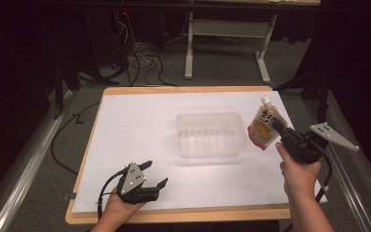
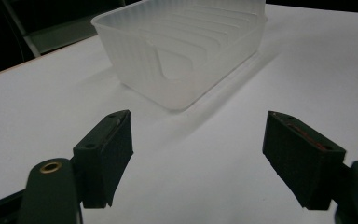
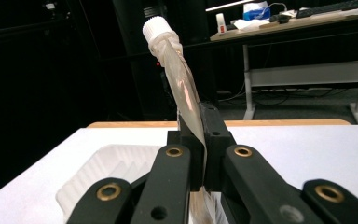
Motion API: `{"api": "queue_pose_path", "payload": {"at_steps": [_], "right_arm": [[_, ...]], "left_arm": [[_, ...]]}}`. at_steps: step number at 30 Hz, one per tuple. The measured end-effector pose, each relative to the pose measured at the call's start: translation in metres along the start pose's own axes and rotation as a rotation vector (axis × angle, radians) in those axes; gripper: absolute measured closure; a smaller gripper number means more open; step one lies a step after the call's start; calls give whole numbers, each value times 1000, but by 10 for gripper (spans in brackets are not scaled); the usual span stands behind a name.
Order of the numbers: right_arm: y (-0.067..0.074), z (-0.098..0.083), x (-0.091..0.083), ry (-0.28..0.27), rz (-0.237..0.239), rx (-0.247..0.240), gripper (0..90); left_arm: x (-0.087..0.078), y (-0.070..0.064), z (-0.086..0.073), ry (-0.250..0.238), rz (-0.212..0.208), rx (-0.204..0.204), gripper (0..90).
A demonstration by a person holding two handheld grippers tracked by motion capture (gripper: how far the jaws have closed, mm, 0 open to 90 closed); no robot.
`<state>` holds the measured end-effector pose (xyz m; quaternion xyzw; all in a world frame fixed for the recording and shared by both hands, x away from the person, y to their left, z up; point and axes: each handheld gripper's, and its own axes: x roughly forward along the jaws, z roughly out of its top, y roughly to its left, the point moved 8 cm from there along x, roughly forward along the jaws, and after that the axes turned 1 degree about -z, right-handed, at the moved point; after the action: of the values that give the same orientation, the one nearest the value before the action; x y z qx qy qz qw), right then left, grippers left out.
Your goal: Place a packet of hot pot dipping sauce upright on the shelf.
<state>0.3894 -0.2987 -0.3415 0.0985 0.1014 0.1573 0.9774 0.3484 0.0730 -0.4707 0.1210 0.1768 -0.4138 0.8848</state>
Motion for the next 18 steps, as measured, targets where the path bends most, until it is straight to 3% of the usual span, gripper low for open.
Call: {"api": "queue_pose_path", "payload": {"at_steps": [18], "right_arm": [[18, -10, 48, 33, -10, 37, 900]], "left_arm": [[-2, 2, 0, -8, 5, 5, 248]]}}
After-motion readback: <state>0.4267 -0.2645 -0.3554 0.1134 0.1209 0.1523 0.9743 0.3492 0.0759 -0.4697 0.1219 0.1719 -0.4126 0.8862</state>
